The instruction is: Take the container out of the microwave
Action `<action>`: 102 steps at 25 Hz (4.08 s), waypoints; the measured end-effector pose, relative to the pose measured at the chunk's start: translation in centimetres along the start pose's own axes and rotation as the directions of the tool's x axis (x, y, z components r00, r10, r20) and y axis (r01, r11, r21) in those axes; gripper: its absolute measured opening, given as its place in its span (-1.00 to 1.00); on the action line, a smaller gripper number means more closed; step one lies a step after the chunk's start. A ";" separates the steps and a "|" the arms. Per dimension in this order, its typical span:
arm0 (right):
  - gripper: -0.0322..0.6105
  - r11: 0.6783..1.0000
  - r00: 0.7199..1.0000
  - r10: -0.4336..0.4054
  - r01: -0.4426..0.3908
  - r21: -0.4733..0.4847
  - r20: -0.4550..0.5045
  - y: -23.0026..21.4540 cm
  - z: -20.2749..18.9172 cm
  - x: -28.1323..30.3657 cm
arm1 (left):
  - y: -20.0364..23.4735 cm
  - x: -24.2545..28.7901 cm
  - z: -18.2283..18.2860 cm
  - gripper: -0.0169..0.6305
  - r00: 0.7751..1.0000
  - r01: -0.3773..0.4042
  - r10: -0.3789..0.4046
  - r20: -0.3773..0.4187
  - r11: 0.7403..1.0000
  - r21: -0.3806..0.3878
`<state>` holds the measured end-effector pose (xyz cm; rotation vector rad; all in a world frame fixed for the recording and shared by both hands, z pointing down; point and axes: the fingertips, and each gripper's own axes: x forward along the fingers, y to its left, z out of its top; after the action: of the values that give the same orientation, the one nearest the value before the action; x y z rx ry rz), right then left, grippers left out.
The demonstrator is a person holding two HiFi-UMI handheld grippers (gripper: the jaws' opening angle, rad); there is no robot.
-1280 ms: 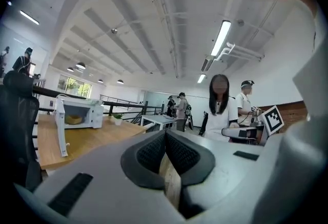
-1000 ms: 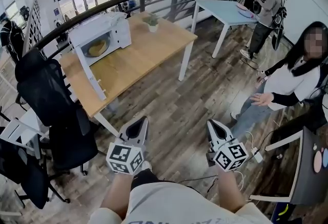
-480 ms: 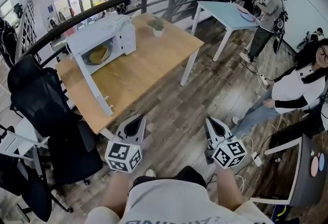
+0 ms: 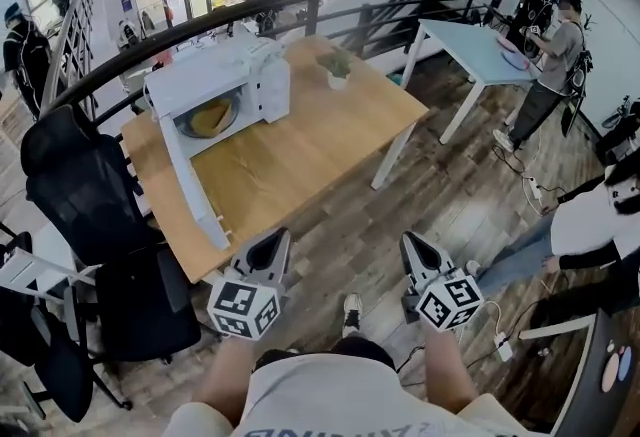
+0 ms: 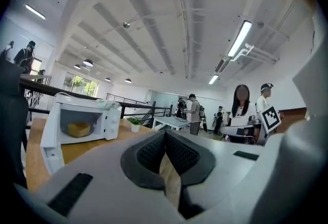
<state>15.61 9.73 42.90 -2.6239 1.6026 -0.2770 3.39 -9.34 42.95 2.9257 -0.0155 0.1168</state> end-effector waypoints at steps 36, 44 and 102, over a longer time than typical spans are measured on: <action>-0.83 0.800 0.785 0.592 -0.600 0.017 -0.183 -3.2 1.7 33.0 | 15.2 9.3 1.8 -0.85 0.787 -0.614 0.617 -0.002 0.783 -0.094; -0.83 0.753 0.745 0.622 -0.653 -0.075 -0.241 2.3 1.1 37.0 | 18.0 8.4 1.0 -0.85 0.791 -0.601 0.611 0.031 0.785 -0.149; -0.76 -0.033 0.503 0.473 -0.811 -0.585 -0.724 19.6 -15.4 57.7 | 25.3 9.7 1.1 -0.85 0.640 -0.747 0.768 0.016 0.627 -0.220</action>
<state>21.30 -49.70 62.42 -1.5609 3.8068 0.4712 12.67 -34.29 48.02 2.5051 -1.2248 0.0738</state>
